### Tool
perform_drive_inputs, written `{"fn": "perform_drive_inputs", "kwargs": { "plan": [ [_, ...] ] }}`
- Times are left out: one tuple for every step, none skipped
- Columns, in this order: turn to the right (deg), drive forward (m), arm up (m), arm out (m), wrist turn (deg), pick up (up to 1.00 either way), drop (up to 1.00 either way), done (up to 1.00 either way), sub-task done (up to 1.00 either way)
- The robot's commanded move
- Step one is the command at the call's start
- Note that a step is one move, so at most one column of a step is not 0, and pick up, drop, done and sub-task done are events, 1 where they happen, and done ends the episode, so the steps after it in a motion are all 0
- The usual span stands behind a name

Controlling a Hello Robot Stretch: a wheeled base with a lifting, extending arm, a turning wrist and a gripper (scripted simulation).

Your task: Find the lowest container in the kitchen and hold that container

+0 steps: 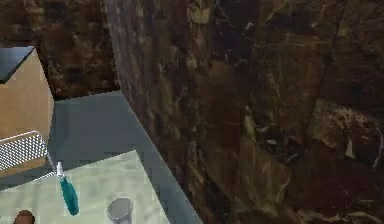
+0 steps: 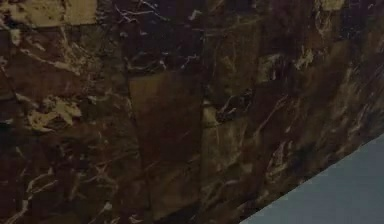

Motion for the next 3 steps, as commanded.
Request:
{"fn": "perform_drive_inputs", "kwargs": {
  "plan": [
    [-45.0,0.00,0.00,0.00,0.0,0.00,0.00,0.00,0.00],
    [-45.0,0.00,0.00,0.00,0.0,0.00,0.00,0.00,0.00],
    [-33.0,0.00,0.00,0.00,0.0,0.00,0.00,0.00,0.00]
  ]
}}
